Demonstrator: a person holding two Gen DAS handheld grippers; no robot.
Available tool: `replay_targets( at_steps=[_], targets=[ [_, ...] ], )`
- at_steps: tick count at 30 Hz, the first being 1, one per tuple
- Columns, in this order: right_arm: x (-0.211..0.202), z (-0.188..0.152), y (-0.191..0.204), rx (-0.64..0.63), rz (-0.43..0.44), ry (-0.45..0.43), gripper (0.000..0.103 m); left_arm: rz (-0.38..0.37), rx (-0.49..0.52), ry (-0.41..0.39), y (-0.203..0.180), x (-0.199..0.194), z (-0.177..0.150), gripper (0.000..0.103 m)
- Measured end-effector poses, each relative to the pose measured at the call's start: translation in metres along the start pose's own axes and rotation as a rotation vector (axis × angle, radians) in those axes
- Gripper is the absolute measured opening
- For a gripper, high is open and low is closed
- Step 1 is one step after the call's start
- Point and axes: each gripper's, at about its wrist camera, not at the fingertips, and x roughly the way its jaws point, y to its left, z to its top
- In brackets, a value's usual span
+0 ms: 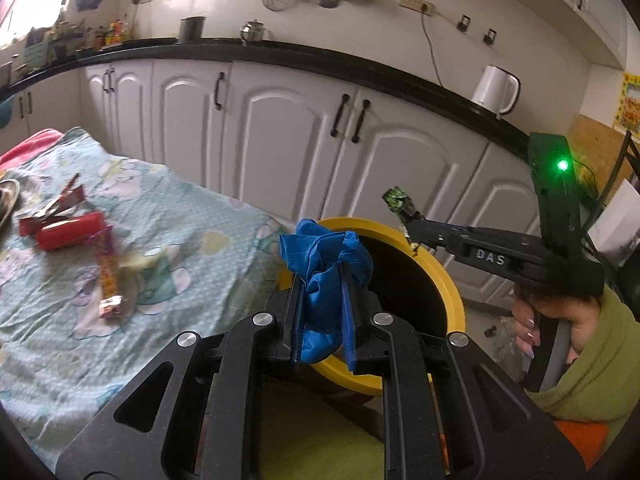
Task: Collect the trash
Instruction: 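Lower the blue bag with the left gripper while the right lowers the green wrapper into the bin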
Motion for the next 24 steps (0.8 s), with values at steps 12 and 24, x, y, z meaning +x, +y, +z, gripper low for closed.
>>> replay_targets(
  at_steps=[12, 24],
  targets=[
    [0.006, -0.005, -0.024, 0.057, -0.03, 0.011, 0.016, -0.045, 0.091, 0.079, -0.031, 0.041, -0.008, 0.01],
    [0.011, -0.007, -0.039, 0.085, -0.027, 0.024, 0.017, -0.082, 0.12, 0.143, -0.042, 0.069, -0.016, 0.011]
  ],
)
